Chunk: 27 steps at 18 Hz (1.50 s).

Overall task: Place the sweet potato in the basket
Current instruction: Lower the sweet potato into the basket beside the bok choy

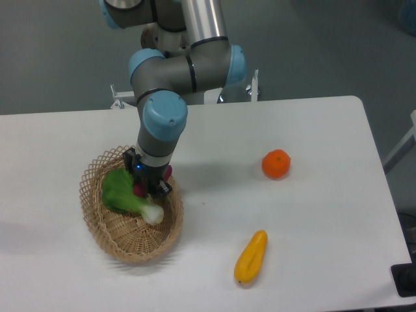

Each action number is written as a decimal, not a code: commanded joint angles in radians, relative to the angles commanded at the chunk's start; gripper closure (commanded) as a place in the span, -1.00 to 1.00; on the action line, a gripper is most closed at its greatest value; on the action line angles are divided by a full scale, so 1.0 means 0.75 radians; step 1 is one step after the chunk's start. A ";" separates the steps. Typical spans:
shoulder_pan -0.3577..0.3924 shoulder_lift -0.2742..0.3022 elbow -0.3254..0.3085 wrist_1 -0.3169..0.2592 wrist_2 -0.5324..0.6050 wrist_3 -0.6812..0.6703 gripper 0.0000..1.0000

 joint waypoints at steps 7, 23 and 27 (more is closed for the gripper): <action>-0.002 -0.008 0.000 0.092 0.000 -0.020 -0.94; 0.094 0.002 0.086 0.116 0.016 -0.020 -1.00; 0.198 0.016 0.117 0.127 0.016 0.010 -1.00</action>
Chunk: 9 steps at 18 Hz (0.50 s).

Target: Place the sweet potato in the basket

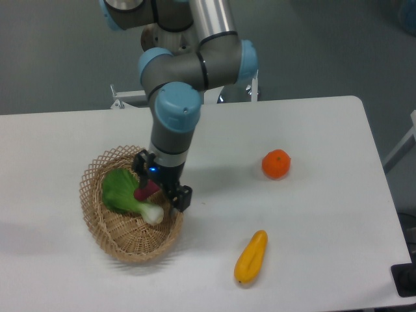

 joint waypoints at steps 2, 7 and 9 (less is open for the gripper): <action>0.053 0.002 0.012 0.000 0.000 0.043 -1.00; 0.198 0.012 0.014 -0.006 0.002 0.219 -1.00; 0.245 0.012 0.014 -0.012 0.002 0.282 -1.00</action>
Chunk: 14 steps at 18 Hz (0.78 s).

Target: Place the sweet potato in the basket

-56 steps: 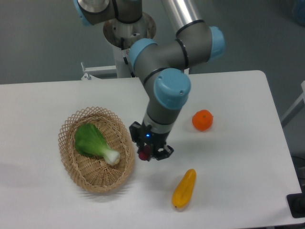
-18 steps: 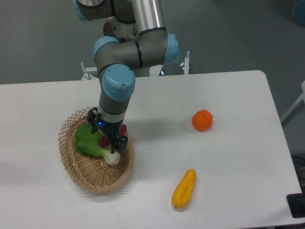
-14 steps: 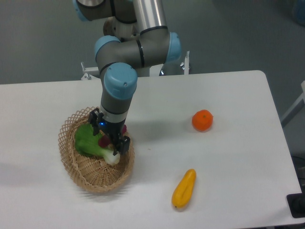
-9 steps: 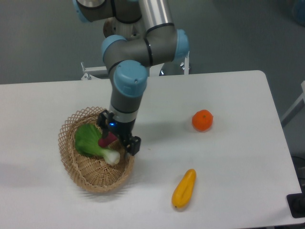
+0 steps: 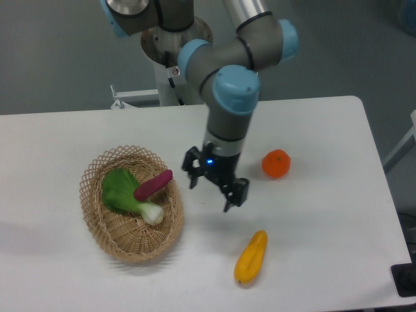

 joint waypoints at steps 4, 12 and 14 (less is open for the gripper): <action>0.104 0.000 0.008 0.000 0.024 0.092 -1.00; 0.211 -0.069 0.084 -0.067 0.218 0.346 -1.00; 0.209 -0.104 0.147 -0.139 0.272 0.346 -1.00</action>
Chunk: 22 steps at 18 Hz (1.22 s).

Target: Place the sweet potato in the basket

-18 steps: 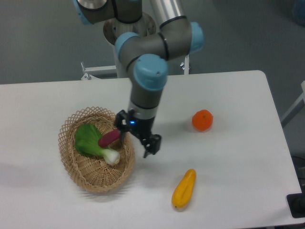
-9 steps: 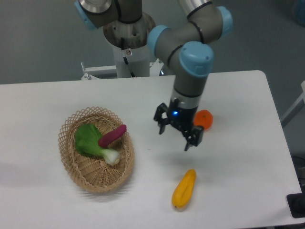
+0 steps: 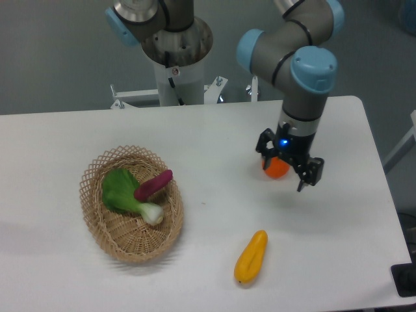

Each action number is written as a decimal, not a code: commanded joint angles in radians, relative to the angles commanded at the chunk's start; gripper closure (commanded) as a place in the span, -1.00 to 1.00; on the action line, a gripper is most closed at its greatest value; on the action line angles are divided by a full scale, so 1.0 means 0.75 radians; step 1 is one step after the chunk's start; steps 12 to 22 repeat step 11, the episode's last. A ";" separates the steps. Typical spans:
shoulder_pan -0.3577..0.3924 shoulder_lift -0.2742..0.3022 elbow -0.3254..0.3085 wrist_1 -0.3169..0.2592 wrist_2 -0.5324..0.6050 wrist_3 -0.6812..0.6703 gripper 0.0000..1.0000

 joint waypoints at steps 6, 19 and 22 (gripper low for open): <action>-0.008 -0.043 0.054 -0.033 0.031 -0.004 -1.00; -0.014 -0.051 0.054 -0.031 0.070 -0.002 -1.00; -0.014 -0.051 0.054 -0.031 0.070 -0.002 -1.00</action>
